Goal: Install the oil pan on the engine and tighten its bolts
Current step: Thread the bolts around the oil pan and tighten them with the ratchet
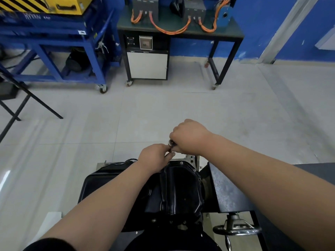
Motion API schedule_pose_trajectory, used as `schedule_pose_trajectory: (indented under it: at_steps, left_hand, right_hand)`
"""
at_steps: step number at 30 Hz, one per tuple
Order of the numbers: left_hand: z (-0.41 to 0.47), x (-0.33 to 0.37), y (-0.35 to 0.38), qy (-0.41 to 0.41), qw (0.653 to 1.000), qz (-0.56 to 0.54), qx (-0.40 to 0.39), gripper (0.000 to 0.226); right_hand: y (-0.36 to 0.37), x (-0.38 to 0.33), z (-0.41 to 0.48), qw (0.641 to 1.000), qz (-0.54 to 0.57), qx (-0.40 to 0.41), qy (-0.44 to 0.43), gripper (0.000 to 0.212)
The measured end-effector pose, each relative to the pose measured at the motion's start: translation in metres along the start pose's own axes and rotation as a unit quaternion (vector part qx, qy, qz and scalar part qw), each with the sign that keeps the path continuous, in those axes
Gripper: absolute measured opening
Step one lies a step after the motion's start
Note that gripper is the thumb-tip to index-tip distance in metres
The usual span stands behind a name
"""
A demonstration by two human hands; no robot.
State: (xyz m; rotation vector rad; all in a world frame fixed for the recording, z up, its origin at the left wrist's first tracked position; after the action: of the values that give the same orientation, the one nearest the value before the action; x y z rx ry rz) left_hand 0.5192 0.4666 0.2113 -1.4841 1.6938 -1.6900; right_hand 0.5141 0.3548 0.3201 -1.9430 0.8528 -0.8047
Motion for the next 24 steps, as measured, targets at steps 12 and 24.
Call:
schedule_pose_trajectory:
  at_steps: [12,24]
  left_hand:
    - [0.006,0.012,-0.005,0.040,0.981,0.190,-0.007,0.034]
    - [0.013,0.013,-0.009,0.049,0.979,0.186,-0.074,0.035]
  right_hand:
    - [0.002,-0.002,-0.001,0.999,-0.033,0.016,-0.019,0.020]
    - [0.004,0.003,-0.005,1.000,0.003,0.017,0.014,0.033]
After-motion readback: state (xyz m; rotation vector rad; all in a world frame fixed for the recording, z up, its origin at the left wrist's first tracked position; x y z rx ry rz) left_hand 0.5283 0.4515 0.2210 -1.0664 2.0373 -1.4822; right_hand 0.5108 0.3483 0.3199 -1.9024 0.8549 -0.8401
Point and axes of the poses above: each hand's wrist, its own z-axis towards the middle knuckle, its own y-axis out of the palm, x = y × z, the point moved 3 cm from there along z, towards the middle knuckle, and after that the axes turned 8 degrees about -x, right-handed, at the moved point
